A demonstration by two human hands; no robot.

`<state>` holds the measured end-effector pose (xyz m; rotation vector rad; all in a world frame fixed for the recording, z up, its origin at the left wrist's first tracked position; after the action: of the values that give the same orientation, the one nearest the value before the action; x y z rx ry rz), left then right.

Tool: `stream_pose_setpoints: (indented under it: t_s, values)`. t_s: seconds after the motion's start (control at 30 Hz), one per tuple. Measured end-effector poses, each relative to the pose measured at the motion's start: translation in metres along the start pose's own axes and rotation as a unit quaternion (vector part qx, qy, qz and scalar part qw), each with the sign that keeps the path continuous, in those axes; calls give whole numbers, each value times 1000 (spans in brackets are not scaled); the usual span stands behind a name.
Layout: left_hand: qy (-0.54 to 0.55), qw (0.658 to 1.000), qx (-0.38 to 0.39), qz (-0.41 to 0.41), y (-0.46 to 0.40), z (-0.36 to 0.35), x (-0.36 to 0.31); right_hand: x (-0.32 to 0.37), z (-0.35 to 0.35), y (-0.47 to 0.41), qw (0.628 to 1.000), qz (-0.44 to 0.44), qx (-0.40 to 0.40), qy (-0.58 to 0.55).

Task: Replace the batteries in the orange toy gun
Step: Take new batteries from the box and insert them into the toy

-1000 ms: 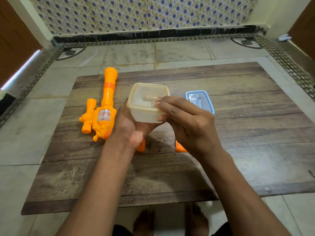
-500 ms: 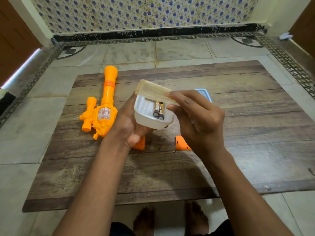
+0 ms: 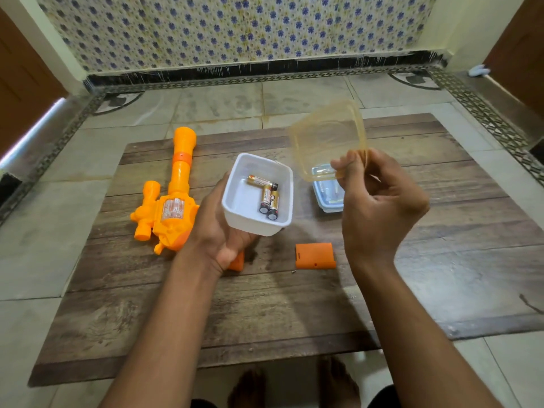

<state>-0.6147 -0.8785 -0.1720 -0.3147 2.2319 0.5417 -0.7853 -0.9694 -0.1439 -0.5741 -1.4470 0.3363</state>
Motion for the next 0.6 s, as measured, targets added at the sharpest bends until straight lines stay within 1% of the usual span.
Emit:
stream_pose_setpoints:
  t_s: [0.13, 0.2, 0.27, 0.33, 0.47, 0.6]
  values:
    - [28, 999, -15, -13, -5, 0, 2, -8, 7, -4, 998, -58, -34, -2]
    - [38, 999, -11, -22, -9, -4, 6, -9, 18, -10, 994, -84, -68, 10]
    - [41, 999, -6, -24, -12, -11, 10, -11, 30, -16, 988, -102, -105, 47]
    - [41, 999, -3, -24, -15, -20, 17, -17, 41, -21, 982, -108, -125, 96]
    - [38, 999, 5, -16, -18, -34, 27, -40, 50, -27, 967, -152, -105, 177]
    - [31, 999, 11, 6, -17, -43, 38, -50, 50, -30, 951, -223, -81, 201]
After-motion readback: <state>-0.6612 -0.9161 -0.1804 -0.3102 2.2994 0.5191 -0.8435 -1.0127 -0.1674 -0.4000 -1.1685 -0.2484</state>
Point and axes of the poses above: each hand's wrist, its own y-axis away from the middle knuckle, its own z-axis out of the back of the hand, x = y × z, the point moved 3 cm from there along -y, towards the middle knuckle, and after that the axes turned 1 degree about x, right-handed, at the moved point
